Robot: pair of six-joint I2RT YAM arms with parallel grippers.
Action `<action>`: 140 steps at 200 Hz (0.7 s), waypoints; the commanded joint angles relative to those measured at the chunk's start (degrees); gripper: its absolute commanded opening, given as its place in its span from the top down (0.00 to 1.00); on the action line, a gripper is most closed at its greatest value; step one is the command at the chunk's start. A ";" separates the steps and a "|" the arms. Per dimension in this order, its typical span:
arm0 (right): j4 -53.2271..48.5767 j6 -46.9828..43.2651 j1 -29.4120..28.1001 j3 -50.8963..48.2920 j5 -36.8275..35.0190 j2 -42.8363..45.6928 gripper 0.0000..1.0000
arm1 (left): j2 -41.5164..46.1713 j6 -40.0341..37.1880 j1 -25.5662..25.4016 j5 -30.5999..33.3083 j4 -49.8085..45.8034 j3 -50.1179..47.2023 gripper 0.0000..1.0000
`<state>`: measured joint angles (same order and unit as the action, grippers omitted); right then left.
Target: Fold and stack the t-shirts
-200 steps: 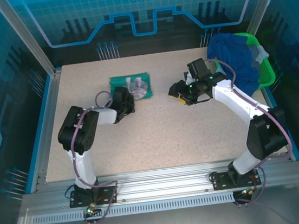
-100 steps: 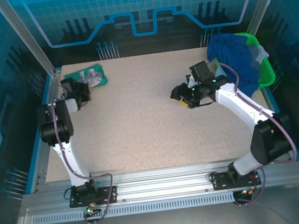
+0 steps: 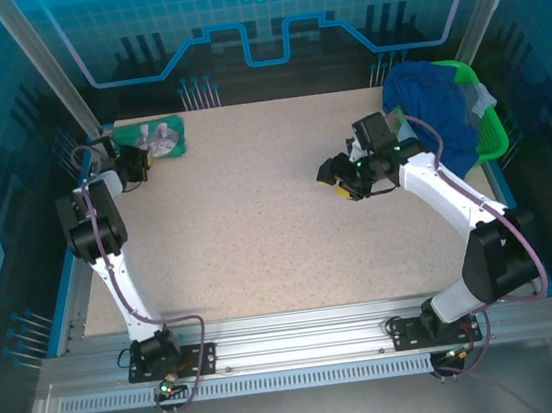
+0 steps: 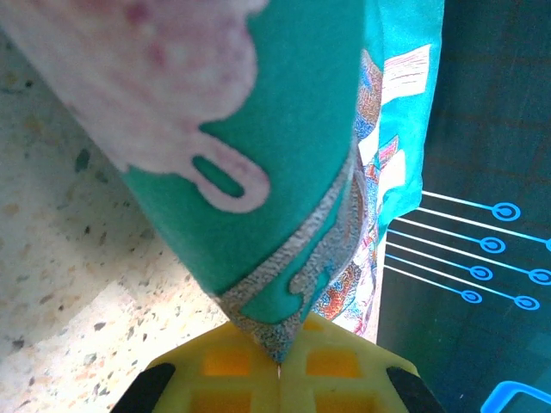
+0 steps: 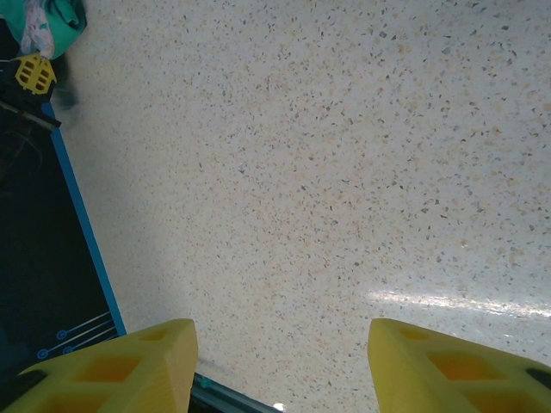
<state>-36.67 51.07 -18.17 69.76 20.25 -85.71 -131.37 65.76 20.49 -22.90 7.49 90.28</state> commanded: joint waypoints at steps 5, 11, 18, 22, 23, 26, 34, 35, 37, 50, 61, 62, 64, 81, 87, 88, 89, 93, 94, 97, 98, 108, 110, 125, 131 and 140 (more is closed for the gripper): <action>-1.83 -1.29 0.86 1.94 2.37 -0.51 0.43 | -1.99 -1.87 1.22 -3.16 -3.39 3.62 1.00; -1.84 -1.40 0.86 1.96 2.55 -0.46 0.43 | -2.43 -2.18 1.21 -3.85 -4.05 4.67 0.99; -1.95 -1.50 0.84 1.96 2.64 -0.36 0.42 | -2.88 -2.74 1.22 -4.82 -4.73 5.52 0.95; -2.05 -1.57 0.86 1.96 2.66 -0.22 0.42 | -2.97 -3.07 1.19 -5.14 -5.26 5.85 0.94; -2.12 -1.62 0.86 1.96 2.63 -0.23 0.42 | -2.99 -3.17 1.20 -5.18 -5.41 5.91 0.93; -2.11 -1.66 0.83 1.96 2.64 -0.25 0.42 | -2.96 -3.40 1.22 -5.38 -5.82 6.03 0.91; -2.25 -1.84 0.88 2.03 2.77 -0.16 0.41 | -2.55 -3.95 1.28 -5.27 -6.48 5.88 0.81; -2.26 -1.84 0.87 2.04 2.78 -0.16 0.41 | -2.43 -3.96 1.25 -5.16 -6.59 5.83 0.80; -2.27 -1.85 0.86 2.05 2.80 -0.16 0.41 | -2.19 -4.21 1.25 -5.04 -6.73 5.64 0.77; -2.27 -2.19 0.87 2.32 3.12 -0.11 0.40 | 0.39 -5.27 1.26 -2.68 -7.79 3.97 0.61; -2.05 -2.59 0.90 2.66 2.81 0.33 0.40 | 3.71 -5.61 1.28 -0.22 -7.91 1.66 0.52; -1.89 -2.61 0.88 2.71 2.79 0.44 0.40 | 4.04 -5.58 1.29 0.00 -7.88 1.44 0.51; -1.67 -2.70 0.87 2.68 2.74 0.63 0.40 | 4.68 -5.56 1.28 0.34 -7.98 1.01 0.49; 3.17 -3.43 0.79 1.70 1.47 4.06 0.39 | 11.85 -5.62 1.00 3.44 -8.30 -3.00 0.04; 6.57 -3.43 0.80 0.53 1.24 6.16 0.38 | 14.80 -6.08 0.67 4.30 -8.16 -4.61 0.01; 7.20 -3.43 0.79 0.37 1.13 6.52 0.38 | 15.25 -6.21 0.59 4.42 -8.13 -4.82 0.01; 7.78 -3.43 0.78 0.07 1.08 6.78 0.38 | 15.92 -6.28 0.60 4.51 -8.12 -5.06 0.01; 10.40 -3.44 0.85 -0.96 0.74 8.44 0.38 | 18.11 -6.73 0.36 5.03 -8.41 -6.08 0.01; 10.97 -3.44 0.85 -1.21 0.57 8.93 0.38 | 18.67 -6.85 0.30 5.17 -8.48 -6.35 0.01; 12.84 -3.33 0.86 -1.87 0.04 9.98 0.38 | 20.37 -7.13 0.08 5.55 -8.90 -7.08 0.01; 13.42 -3.25 0.86 -2.11 -0.13 10.49 0.38 | 20.98 -7.22 0.03 5.65 -9.03 -7.37 0.01; 18.83 -2.75 1.01 -4.62 -2.32 14.23 0.34 | 26.78 -8.72 -1.00 7.01 -10.18 -9.78 0.01; 19.44 -2.69 0.96 -4.91 -2.87 14.89 0.33 | 28.16 -9.11 -1.27 7.28 -10.40 -10.32 0.01; 20.86 -2.65 1.42 -5.30 -5.28 17.46 0.25 | 37.09 -12.60 -3.97 9.82 -13.76 -13.34 0.01; 20.78 -2.79 1.71 -4.92 -5.26 17.87 0.13 | 40.20 -13.67 -5.33 10.75 -15.58 -14.35 0.01; 19.72 -3.18 2.07 -4.11 -5.38 18.26 0.00 | 44.46 -14.71 -7.13 12.04 -18.10 -15.85 0.01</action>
<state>-22.11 48.86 -17.56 65.08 17.89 -69.06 -99.04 57.23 18.35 -15.42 -4.40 77.67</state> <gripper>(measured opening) 0.856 0.986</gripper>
